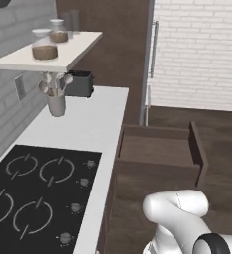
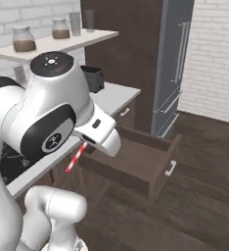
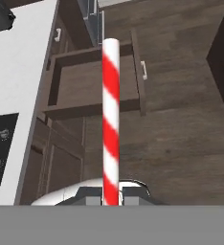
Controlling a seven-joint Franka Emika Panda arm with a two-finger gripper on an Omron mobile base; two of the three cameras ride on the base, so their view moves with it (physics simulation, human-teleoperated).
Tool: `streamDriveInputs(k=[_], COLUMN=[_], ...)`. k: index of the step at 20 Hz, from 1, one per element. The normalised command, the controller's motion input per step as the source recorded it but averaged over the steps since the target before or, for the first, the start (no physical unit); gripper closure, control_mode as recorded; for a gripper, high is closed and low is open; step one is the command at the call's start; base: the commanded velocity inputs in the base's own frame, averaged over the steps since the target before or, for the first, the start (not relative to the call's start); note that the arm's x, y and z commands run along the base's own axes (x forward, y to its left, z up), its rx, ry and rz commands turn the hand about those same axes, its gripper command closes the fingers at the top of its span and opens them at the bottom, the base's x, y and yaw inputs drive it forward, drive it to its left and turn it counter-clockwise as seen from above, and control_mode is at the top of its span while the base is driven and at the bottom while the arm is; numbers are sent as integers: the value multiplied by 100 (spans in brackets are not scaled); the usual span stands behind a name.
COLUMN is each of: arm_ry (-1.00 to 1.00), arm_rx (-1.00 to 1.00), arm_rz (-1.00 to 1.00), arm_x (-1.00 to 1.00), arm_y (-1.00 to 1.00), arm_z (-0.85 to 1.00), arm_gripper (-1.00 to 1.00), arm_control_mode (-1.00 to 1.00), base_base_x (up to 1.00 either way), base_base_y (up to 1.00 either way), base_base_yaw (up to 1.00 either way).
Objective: Take a straw from the drawer in front and place it inside the glass cup on the dining counter.
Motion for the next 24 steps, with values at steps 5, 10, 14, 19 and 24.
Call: streamDriveInputs(k=[5, 10, 14, 19, 24], arm_ry=[0, 0, 0, 0, 0], arm_rx=[0, 0, 0, 0, 0], arm_rz=[0, 0, 0, 0, 0], arm_x=[0, 0, 0, 0, 0], arm_y=[0, 0, 0, 0, 0], arm_z=[0, 0, 0, 0, 0], arm_gripper=[100, 100, 100, 100, 100], arm_control_mode=[100, 100, 100, 100, 100], base_base_x=[-85, -48, -22, -12, 0], base_base_y=[-1, -9, -21, -33, -36], base_base_yaw=[-39, -51, -52, -51, -48])
